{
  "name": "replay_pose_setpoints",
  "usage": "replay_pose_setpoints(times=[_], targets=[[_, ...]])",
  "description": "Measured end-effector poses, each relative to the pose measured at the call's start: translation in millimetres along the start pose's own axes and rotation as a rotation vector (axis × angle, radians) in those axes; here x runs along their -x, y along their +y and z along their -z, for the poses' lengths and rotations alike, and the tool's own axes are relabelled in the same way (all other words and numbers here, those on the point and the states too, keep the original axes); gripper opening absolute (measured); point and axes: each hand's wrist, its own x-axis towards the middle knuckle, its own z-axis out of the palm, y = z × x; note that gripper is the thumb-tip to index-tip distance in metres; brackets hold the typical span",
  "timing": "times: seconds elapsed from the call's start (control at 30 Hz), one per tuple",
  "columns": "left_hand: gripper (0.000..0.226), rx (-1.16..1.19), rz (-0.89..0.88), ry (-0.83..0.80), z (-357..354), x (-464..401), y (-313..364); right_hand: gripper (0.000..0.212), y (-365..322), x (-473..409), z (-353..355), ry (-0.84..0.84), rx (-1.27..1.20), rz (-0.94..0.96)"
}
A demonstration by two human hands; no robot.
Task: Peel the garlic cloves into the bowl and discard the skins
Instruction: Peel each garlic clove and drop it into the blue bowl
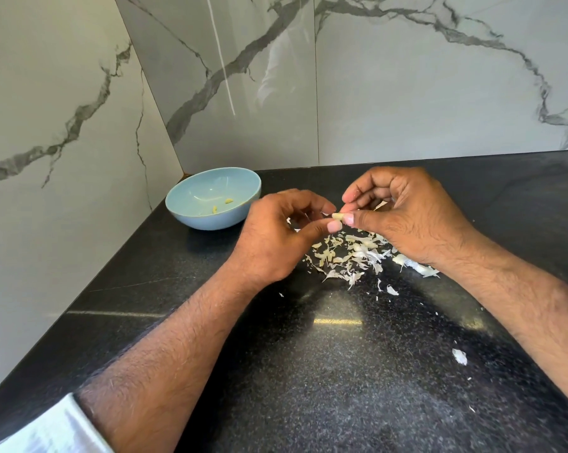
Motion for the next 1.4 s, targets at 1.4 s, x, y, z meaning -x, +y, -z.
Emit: replay_pose_setpoints(times=[1.4], targets=[[0.006, 0.861, 0.365, 0.054, -6.2, 1.9, 16.9, 0.005, -4.7, 2.2, -16.4, 0.127, 0.043, 0.019]])
